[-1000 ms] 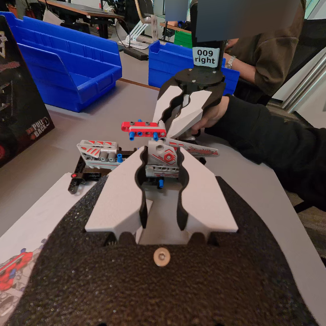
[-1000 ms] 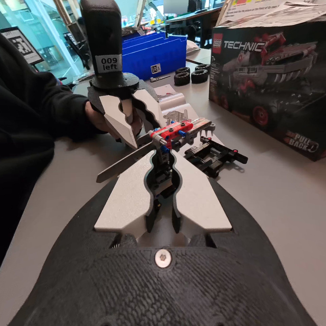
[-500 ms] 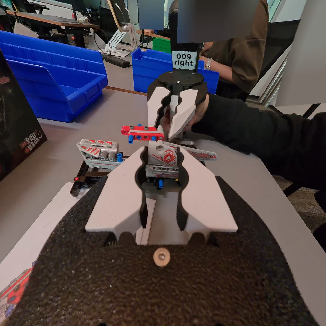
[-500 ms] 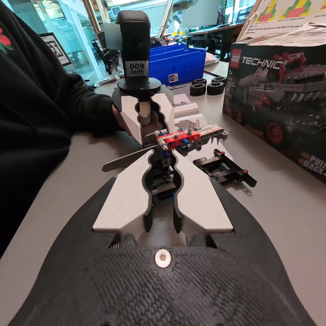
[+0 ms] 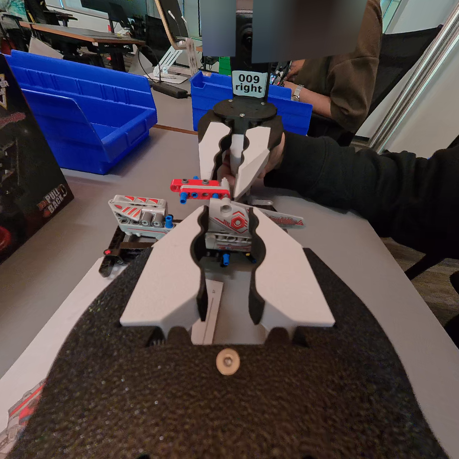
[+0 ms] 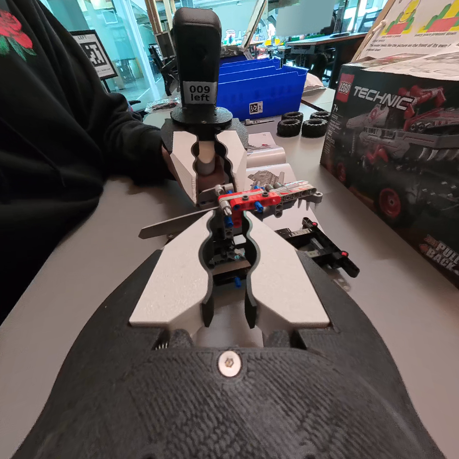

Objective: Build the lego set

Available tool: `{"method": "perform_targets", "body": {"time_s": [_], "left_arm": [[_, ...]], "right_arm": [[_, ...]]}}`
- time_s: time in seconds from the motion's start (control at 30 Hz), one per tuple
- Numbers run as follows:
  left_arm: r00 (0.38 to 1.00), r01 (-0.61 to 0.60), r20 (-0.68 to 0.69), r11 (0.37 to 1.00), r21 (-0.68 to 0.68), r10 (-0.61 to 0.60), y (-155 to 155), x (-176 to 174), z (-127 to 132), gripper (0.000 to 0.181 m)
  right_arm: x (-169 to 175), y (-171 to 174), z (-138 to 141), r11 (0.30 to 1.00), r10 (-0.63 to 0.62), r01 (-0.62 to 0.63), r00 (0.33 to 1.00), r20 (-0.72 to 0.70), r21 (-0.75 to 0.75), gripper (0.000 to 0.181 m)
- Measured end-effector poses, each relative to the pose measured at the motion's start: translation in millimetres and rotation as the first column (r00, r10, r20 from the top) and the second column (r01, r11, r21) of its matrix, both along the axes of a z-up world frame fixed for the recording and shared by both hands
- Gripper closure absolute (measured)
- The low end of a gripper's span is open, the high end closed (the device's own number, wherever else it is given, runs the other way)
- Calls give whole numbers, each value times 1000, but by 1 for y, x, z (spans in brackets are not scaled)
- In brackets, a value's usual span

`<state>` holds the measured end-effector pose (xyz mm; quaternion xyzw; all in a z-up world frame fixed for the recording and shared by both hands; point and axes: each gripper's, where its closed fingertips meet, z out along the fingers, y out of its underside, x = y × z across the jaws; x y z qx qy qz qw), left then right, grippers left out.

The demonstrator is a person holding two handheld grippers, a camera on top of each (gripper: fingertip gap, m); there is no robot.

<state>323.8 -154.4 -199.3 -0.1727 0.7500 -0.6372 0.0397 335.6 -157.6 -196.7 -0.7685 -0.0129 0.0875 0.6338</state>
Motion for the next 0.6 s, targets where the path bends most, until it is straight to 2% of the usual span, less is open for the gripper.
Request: {"method": "perform_targets", "body": {"time_s": [0.23,0.6], "left_arm": [[999,-37,38,999,30,35,2,6,-2,152],[999,-24,46,999,37,22,4,9,-3,152]], "right_arm": [[5,3,-1,999,-45,45,999,16,-6,168],[5,4,-1,994,-108,108,994,19,-1,167]]}}
